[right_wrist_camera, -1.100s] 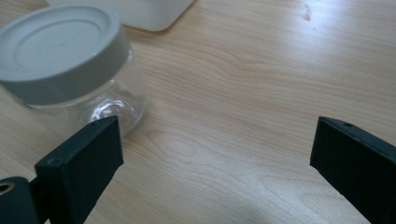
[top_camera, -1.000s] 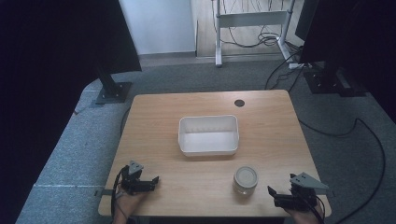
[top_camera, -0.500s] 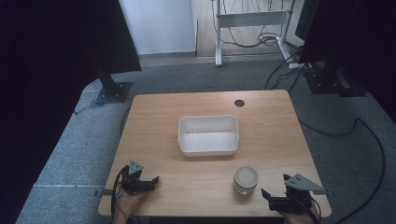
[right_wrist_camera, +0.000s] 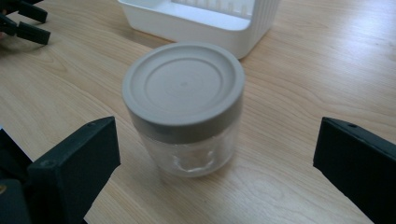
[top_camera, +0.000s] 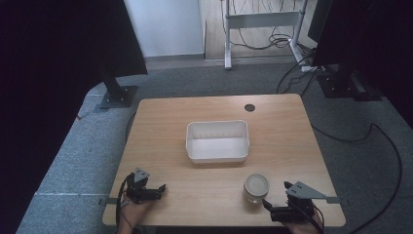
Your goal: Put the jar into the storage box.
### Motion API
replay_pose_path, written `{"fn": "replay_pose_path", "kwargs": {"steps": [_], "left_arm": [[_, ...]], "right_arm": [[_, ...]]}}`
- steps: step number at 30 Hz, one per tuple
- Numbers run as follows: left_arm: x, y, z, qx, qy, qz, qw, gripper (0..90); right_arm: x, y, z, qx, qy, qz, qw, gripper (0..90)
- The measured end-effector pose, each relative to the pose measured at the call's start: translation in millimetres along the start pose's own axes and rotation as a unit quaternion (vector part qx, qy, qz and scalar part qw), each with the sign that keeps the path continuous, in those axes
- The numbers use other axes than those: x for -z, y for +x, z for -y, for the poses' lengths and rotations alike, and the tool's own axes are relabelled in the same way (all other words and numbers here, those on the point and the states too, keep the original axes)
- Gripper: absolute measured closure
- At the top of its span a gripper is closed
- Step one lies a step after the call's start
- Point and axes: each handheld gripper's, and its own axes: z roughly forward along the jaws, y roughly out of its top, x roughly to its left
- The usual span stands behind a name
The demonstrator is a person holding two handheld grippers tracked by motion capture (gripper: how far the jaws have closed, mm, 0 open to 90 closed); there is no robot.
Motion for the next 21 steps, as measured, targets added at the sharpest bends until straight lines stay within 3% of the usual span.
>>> {"fn": "replay_pose_path", "kwargs": {"steps": [8,21], "left_arm": [[0.0,0.0,0.0,0.0,0.0,0.0,1.0,2.3],[0.0,-0.1,0.0,0.001,0.0,0.0,1.0,2.4]], "right_arm": [[-9.4,7.1,-2.9,0.009,-0.003,-0.014,0.9999,0.0],[-28.6,9.9,-1.4,0.02,0.003,-0.007,0.9998,0.0]]}}
